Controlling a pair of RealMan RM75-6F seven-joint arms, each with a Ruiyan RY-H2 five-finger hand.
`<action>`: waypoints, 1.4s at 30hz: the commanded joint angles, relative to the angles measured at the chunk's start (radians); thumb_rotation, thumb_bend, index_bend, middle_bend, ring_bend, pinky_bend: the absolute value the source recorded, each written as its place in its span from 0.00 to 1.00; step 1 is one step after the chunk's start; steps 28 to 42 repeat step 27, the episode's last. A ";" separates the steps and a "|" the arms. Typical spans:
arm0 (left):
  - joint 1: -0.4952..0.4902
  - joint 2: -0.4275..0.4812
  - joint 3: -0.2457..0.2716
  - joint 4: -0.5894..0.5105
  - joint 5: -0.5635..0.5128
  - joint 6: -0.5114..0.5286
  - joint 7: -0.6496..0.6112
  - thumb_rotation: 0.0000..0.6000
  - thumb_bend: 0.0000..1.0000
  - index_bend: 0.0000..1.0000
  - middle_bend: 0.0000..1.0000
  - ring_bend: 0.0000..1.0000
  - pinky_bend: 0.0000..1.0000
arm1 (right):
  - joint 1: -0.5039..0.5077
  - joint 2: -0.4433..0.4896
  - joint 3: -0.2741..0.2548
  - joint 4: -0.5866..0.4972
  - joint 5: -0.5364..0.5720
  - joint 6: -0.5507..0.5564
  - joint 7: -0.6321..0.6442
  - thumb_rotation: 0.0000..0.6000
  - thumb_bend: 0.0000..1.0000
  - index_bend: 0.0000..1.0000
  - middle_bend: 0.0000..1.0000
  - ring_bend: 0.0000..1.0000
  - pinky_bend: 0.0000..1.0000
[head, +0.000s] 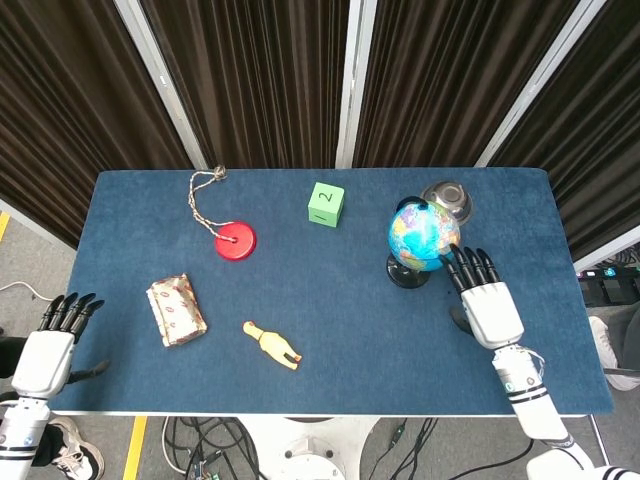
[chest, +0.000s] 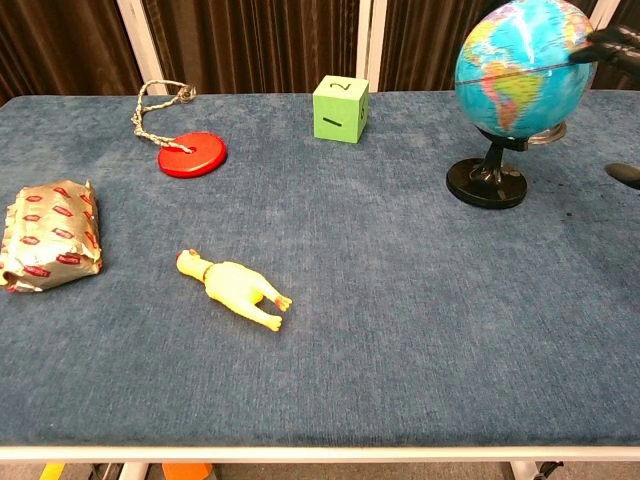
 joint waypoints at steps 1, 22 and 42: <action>0.000 0.000 0.000 0.000 0.000 0.001 0.001 1.00 0.00 0.13 0.09 0.02 0.05 | -0.014 0.006 0.016 0.020 0.058 -0.009 0.012 1.00 0.24 0.00 0.00 0.00 0.00; 0.003 0.006 -0.003 -0.012 0.004 0.015 0.004 1.00 0.00 0.13 0.09 0.02 0.05 | -0.153 0.052 -0.126 0.054 -0.033 0.100 0.108 1.00 0.24 0.00 0.00 0.00 0.00; 0.005 0.005 -0.003 -0.014 0.011 0.025 0.006 1.00 0.00 0.13 0.09 0.02 0.05 | -0.213 0.051 -0.169 0.058 -0.061 0.152 0.092 1.00 0.24 0.00 0.00 0.00 0.00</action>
